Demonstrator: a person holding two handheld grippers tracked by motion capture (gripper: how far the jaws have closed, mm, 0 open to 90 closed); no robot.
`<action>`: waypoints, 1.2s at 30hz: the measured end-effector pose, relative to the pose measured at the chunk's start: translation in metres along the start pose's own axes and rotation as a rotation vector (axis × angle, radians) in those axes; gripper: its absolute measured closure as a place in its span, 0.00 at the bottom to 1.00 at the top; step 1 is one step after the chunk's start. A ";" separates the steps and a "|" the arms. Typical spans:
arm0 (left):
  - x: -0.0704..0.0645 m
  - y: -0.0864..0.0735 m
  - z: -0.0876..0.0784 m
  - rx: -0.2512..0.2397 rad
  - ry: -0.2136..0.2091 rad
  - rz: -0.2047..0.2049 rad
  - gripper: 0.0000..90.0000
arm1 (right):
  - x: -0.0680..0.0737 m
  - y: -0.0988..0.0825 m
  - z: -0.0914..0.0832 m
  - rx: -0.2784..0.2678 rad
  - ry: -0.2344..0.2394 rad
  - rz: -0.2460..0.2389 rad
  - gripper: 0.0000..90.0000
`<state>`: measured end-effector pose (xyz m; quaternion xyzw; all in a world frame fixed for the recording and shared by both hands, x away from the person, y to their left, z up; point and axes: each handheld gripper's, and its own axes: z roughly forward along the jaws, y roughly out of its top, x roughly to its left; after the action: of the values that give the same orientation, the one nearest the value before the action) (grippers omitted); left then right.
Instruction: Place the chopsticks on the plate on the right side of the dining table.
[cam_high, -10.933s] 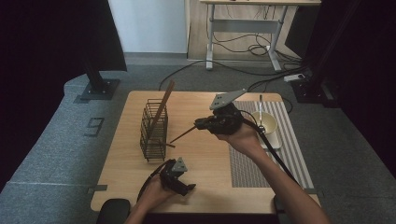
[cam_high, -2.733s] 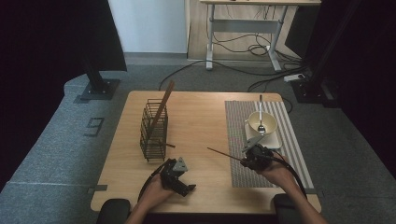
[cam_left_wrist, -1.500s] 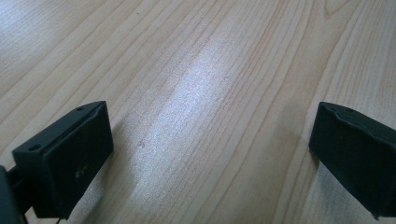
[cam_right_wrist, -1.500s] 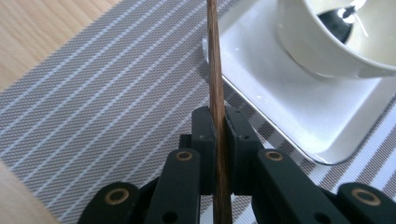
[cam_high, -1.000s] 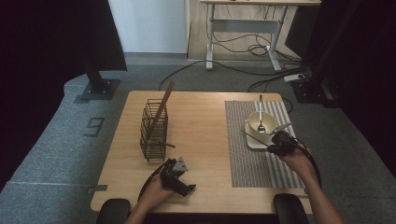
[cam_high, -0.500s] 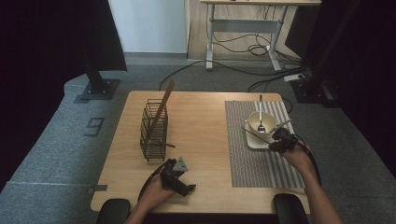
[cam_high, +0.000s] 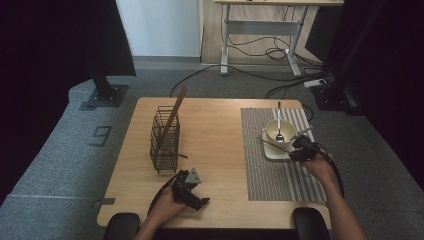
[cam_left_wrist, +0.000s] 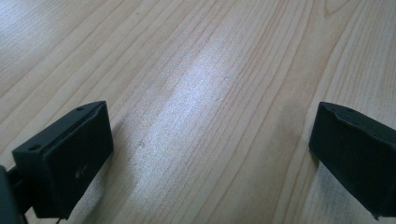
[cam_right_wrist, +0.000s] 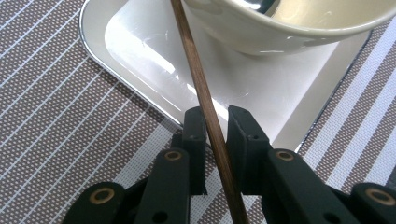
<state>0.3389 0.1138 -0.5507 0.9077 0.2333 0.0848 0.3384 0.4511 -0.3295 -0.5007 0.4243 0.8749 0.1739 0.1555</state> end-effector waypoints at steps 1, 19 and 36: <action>0.000 0.000 0.000 0.000 0.000 0.000 0.00 | 0.000 0.000 0.000 0.000 -0.003 0.002 0.84; 0.000 0.000 0.000 -0.001 -0.001 0.000 0.00 | -0.004 -0.004 -0.001 -0.017 -0.026 0.042 0.77; 0.000 0.000 0.000 -0.001 0.000 0.000 0.00 | 0.027 -0.027 -0.017 -0.181 -0.045 0.078 0.20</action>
<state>0.3389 0.1138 -0.5508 0.9075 0.2332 0.0848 0.3390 0.4091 -0.3265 -0.5009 0.4460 0.8349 0.2485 0.2058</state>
